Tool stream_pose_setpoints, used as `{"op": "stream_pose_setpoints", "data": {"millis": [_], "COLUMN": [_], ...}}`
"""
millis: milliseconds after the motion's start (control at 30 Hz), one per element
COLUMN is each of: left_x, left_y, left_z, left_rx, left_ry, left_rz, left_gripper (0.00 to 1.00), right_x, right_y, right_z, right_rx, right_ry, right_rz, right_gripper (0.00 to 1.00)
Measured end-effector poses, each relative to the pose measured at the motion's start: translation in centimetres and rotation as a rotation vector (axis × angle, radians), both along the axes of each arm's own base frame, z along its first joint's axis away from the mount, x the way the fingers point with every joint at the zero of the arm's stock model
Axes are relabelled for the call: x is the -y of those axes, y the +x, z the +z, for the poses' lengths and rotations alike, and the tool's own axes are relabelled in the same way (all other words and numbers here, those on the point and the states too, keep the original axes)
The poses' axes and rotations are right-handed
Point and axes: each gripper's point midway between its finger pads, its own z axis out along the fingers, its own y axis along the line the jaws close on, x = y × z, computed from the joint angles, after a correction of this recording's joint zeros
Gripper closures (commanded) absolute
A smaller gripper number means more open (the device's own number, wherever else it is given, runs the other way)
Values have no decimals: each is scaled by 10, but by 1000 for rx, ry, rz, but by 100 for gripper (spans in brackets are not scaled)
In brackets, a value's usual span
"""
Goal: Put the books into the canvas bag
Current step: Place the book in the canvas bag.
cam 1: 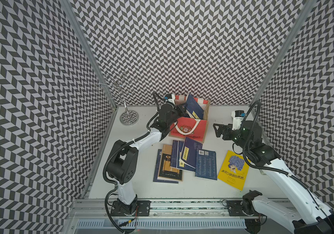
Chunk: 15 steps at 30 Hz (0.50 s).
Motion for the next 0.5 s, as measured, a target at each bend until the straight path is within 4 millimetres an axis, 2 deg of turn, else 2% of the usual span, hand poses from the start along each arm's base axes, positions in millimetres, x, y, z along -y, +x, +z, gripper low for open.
{"op": "stream_pose_setpoints", "data": {"millis": [167, 267, 500], "left_x": [-2, -4, -4], "left_y": [4, 6, 9], "left_z": [-13, -12, -3], "left_rx": [-60, -75, -74], "left_ry": [25, 30, 13], "left_rz": [39, 58, 68], "left_gripper": [100, 90, 43], "right_x": [-1, -2, -4], "right_y": [-1, -2, -2], "right_z": [-8, -7, -8], "right_rx": [-17, -16, -17], "right_ry": [-2, 1, 4], "right_rz": [9, 14, 23], "right_gripper": [3, 3, 3]}}
